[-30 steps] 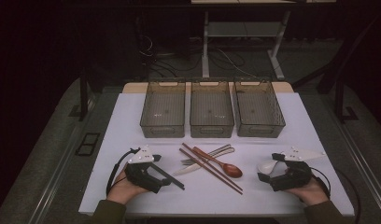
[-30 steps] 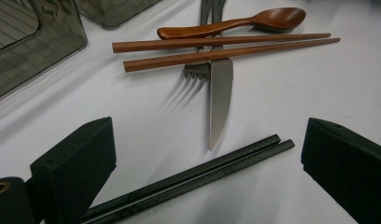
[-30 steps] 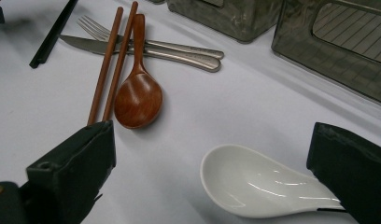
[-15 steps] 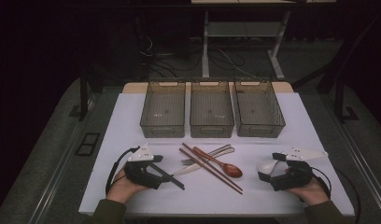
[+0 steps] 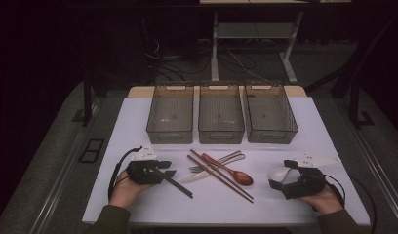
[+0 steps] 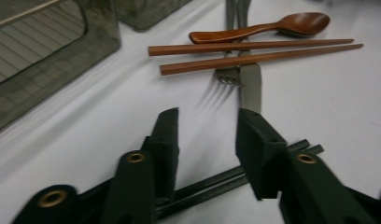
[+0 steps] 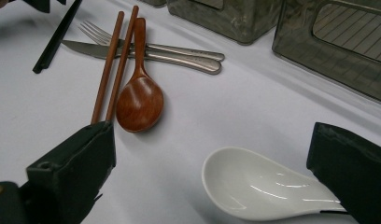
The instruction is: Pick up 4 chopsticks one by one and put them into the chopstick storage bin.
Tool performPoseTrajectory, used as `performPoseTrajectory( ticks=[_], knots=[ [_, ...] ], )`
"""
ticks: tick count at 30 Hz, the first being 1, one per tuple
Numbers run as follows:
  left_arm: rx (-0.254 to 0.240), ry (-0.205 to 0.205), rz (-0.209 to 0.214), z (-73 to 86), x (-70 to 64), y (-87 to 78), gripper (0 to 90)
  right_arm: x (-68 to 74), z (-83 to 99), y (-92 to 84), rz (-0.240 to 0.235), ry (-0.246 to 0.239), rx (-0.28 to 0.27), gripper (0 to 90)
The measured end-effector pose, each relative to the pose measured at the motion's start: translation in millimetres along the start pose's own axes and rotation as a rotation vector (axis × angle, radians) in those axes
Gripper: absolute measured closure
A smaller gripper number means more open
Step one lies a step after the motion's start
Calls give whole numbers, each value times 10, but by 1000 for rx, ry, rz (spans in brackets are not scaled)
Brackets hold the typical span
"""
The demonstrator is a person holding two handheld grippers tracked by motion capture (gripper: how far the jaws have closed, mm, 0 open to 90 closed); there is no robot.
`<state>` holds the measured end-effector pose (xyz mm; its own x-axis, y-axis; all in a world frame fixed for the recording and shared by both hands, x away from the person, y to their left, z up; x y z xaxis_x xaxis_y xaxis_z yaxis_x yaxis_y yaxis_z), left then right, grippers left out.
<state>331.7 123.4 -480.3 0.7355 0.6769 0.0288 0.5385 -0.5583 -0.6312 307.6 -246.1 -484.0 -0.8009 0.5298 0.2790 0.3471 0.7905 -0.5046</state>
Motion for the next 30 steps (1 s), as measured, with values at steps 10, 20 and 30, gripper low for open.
performPoseTrajectory(
  ticks=[10,20,30],
  knots=[
    [72,-13,-92,74,306,56,824,3,1,5,-5,9,0,13],
    [127,-43,-198,169,686,37,890,-4,8,8,-3,11,4,13],
    [177,-76,-302,287,1002,-21,891,-7,11,13,-4,15,3,13]
  ],
)
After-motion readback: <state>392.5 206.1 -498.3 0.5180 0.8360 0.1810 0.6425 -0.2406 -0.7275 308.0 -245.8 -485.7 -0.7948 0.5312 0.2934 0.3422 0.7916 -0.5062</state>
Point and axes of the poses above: each handheld gripper's, and its own axes: y roughly forward along the jaws, z roughly out of its underside, x roughly to its left, the point moved 9 cm from there along y, roughly forward along the jaws, and after that the axes turned 13 degrees about -z, right-handed, at the moved point
